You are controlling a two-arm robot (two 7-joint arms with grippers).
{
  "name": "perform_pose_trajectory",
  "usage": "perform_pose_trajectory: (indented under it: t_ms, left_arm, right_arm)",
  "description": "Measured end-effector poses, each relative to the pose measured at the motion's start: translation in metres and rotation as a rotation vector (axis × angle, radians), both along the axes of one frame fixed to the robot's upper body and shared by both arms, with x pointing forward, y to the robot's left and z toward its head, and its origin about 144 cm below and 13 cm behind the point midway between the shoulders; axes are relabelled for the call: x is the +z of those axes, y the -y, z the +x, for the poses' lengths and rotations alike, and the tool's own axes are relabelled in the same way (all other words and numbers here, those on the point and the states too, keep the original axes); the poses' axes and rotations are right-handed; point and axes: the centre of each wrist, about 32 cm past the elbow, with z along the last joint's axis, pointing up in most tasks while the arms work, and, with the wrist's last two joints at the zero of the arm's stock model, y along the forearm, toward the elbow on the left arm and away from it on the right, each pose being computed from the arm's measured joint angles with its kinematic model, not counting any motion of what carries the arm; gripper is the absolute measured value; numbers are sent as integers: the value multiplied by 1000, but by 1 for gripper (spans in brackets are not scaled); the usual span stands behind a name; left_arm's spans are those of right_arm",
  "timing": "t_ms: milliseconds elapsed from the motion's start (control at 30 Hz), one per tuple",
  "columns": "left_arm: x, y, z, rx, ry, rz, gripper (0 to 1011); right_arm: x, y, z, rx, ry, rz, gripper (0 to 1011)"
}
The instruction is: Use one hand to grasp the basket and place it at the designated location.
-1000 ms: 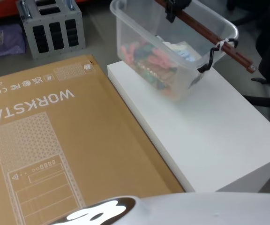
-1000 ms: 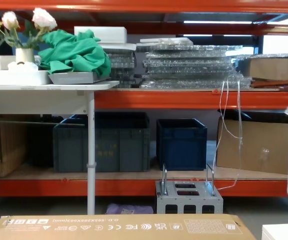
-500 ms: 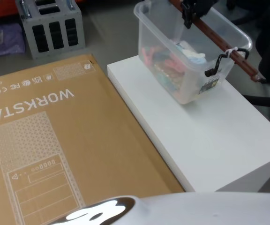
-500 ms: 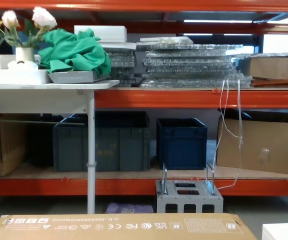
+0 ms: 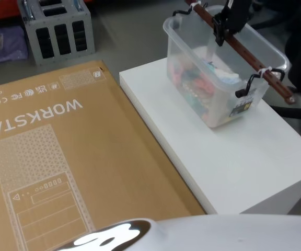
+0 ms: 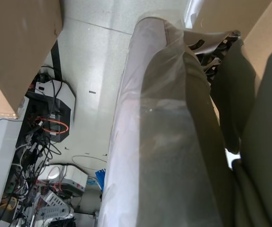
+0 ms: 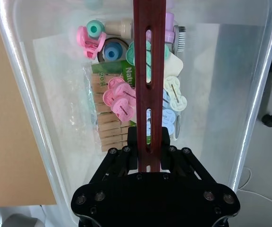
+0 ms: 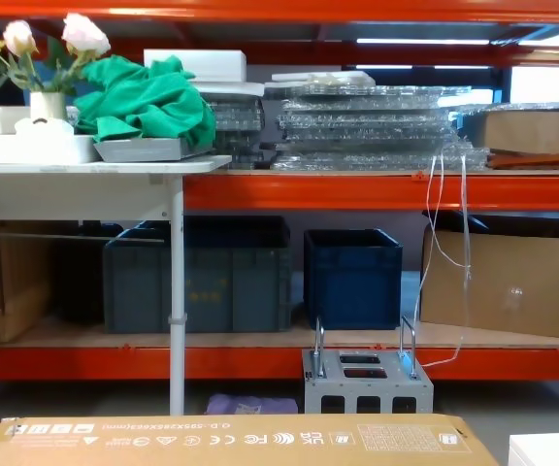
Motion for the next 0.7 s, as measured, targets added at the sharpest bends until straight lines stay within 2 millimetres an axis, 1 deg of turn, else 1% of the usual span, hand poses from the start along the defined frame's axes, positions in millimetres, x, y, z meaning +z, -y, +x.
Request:
perform_pose_trajectory:
  t_ms: [367, 700]
  left_arm:
    - [0, 0, 0, 0, 0, 0, 0]
    - [0, 0, 0, 0, 0, 0, 0]
  right_arm:
    - [-19, 5, -5, 12, -10, 31, 241]
    - [-30, 6, -7, 12, 2, 48, 241]
